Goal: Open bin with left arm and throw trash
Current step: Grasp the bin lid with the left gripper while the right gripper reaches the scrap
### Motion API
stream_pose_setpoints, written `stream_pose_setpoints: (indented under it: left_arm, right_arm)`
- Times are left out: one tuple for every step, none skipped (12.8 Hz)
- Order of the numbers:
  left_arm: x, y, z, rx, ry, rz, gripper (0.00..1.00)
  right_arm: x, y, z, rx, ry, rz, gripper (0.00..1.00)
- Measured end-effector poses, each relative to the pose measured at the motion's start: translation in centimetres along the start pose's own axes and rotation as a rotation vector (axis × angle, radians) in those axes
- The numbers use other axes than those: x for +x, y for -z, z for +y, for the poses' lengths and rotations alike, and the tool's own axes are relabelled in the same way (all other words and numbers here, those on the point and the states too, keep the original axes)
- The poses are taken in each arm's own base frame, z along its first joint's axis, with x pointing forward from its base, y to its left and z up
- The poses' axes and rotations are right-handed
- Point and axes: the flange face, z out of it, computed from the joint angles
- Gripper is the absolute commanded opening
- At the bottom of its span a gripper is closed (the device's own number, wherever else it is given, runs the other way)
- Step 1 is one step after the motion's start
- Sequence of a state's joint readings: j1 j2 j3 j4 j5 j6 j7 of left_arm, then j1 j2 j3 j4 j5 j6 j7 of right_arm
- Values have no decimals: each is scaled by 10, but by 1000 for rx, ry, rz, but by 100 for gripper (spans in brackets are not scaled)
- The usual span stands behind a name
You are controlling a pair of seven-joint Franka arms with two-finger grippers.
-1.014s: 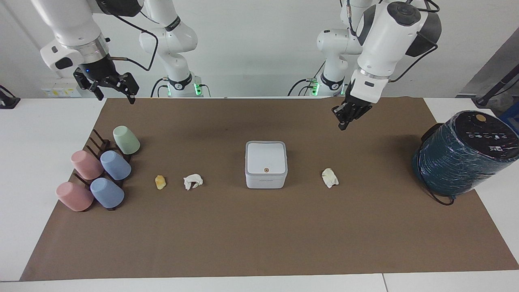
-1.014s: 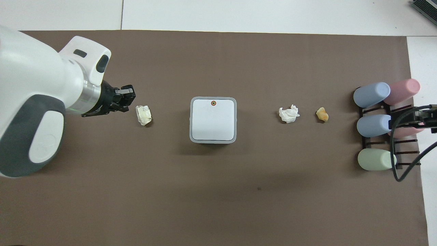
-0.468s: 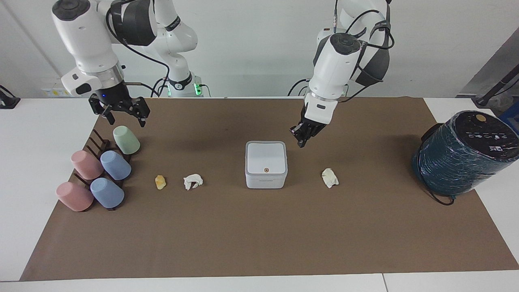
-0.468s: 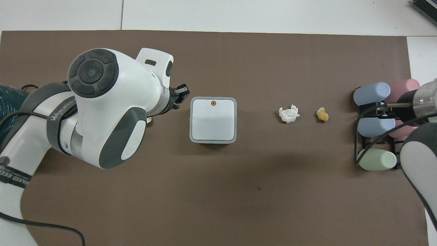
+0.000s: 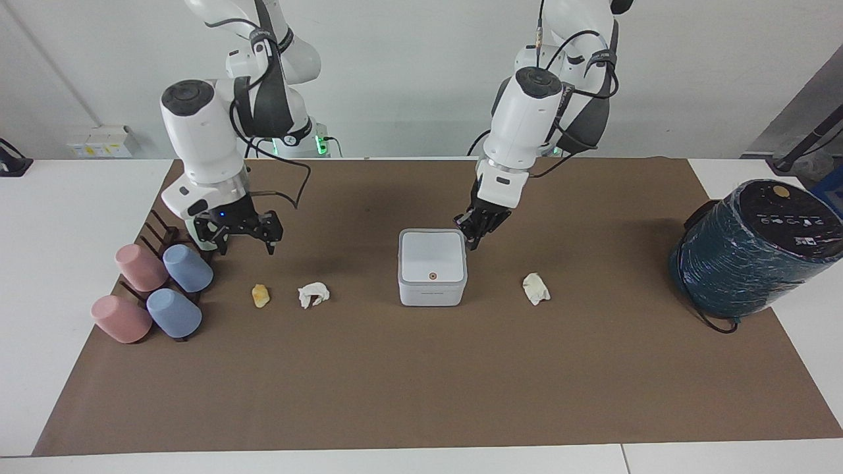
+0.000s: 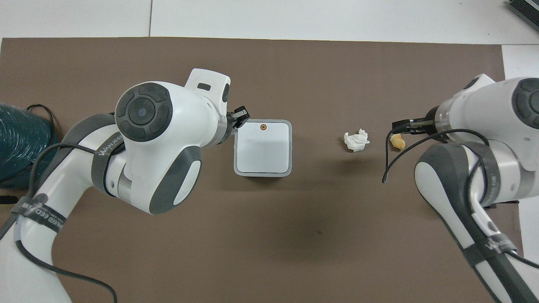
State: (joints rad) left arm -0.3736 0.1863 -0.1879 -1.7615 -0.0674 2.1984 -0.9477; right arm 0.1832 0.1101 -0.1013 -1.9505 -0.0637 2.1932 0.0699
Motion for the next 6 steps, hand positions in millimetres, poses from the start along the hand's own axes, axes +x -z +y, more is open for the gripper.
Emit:
stream_pose_setpoints:
  left_arm:
    - [-4, -5, 1, -2, -3, 0, 0]
    - [-7, -7, 2, -7, -4, 2, 0]
    - [-8, -10, 2, -10, -1, 4, 0]
    - [-11, -12, 4, -15, -1, 4, 0]
    - [-14, -17, 8, -21, -2, 5, 0]
    - [-18, -23, 11, -26, 0, 4, 0]
  right_arm:
    - [4, -17, -1, -2, 22, 0, 100]
    - [6, -29, -1, -4, 38, -2, 100]
    - [8, -40, -2, -6, 64, -4, 100]
    - [10, -50, -2, -7, 98, 1, 100]
    - [12, -62, -2, -8, 136, 13, 100]
    - [14, -77, -1, -11, 172, 15, 100]
